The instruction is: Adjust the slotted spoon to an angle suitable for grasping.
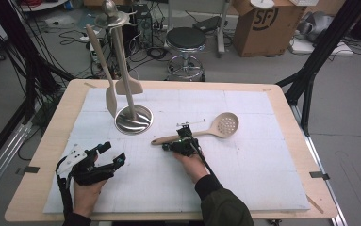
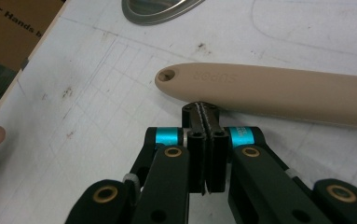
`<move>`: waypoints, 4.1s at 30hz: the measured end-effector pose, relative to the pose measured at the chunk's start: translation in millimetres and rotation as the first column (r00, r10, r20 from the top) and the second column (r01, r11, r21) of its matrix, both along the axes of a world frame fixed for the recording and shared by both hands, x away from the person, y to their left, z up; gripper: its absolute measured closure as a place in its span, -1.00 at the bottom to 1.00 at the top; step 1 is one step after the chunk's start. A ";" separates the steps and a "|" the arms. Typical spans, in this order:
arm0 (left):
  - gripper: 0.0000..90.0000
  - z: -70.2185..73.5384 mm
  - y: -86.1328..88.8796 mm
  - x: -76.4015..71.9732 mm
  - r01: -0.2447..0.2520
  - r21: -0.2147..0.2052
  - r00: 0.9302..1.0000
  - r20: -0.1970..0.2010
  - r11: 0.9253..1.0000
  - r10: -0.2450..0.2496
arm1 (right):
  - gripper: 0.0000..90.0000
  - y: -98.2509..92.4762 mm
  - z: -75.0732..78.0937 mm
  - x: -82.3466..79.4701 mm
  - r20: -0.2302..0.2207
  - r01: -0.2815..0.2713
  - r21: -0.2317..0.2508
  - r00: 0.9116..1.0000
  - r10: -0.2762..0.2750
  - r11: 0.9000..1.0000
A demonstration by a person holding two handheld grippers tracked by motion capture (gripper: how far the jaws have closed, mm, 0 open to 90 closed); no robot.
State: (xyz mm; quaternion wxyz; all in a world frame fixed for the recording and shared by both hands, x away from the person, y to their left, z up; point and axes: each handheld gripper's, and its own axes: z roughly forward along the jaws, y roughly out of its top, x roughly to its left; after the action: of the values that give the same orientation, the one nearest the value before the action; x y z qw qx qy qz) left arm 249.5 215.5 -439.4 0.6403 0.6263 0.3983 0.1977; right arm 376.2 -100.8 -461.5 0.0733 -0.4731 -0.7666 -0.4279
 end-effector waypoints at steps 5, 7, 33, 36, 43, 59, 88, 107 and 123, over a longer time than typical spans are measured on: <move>-0.55 -0.1 -0.2 0.0 0.001 0.000 1.000 -0.003 1.000 -0.001 | 1.00 -1.6 -0.2 6.4 0.010 0.035 0.000 0.999 -0.035 0.999; -0.55 0.0 -0.1 -0.1 0.001 0.000 1.000 -0.002 1.000 -0.001 | 1.00 -3.2 -0.9 9.6 0.001 0.042 0.010 0.999 -0.042 0.999; -0.55 -0.8 -1.8 1.7 0.014 -0.002 1.000 -0.005 1.000 -0.014 | 1.00 -75.6 28.8 41.5 0.032 0.216 -0.017 0.976 -0.216 0.976; -0.55 -0.5 -1.1 1.1 0.010 -0.004 1.000 -0.002 1.000 -0.010 | 1.00 -87.6 29.3 48.5 0.034 0.249 -0.013 0.968 -0.248 0.968; -0.54 -0.9 -1.7 2.0 0.012 -0.003 1.000 -0.005 1.000 -0.012 | 1.00 -103.7 20.2 59.7 -0.005 0.296 -0.051 0.955 -0.297 0.954; -0.54 -0.4 1.1 0.9 0.006 -0.010 1.000 -0.002 1.000 -0.006 | 1.00 -107.4 16.5 60.2 0.035 0.291 -0.185 0.956 -0.290 0.939; -0.53 0.2 0.3 -0.2 0.009 -0.014 1.000 0.000 1.000 -0.009 | 1.00 -122.2 16.1 25.2 -0.002 0.249 -0.169 0.967 -0.253 0.953; -0.53 0.1 -1.5 -0.2 0.013 -0.009 1.000 -0.002 1.000 -0.013 | 1.00 -122.1 14.7 -1.3 -0.009 0.319 -0.151 0.946 -0.324 0.936; -0.52 0.3 -1.9 -0.4 0.016 -0.010 1.000 0.000 1.000 -0.016 | 1.00 -124.1 15.0 -17.6 -0.038 0.362 -0.052 0.931 -0.364 0.931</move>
State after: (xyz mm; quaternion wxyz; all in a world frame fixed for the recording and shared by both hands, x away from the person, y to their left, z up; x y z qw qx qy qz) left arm 249.1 213.6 -439.1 0.6449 0.6263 0.3945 0.1904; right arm 358.6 -224.9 -446.5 0.0007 -0.6181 -0.6733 -0.4058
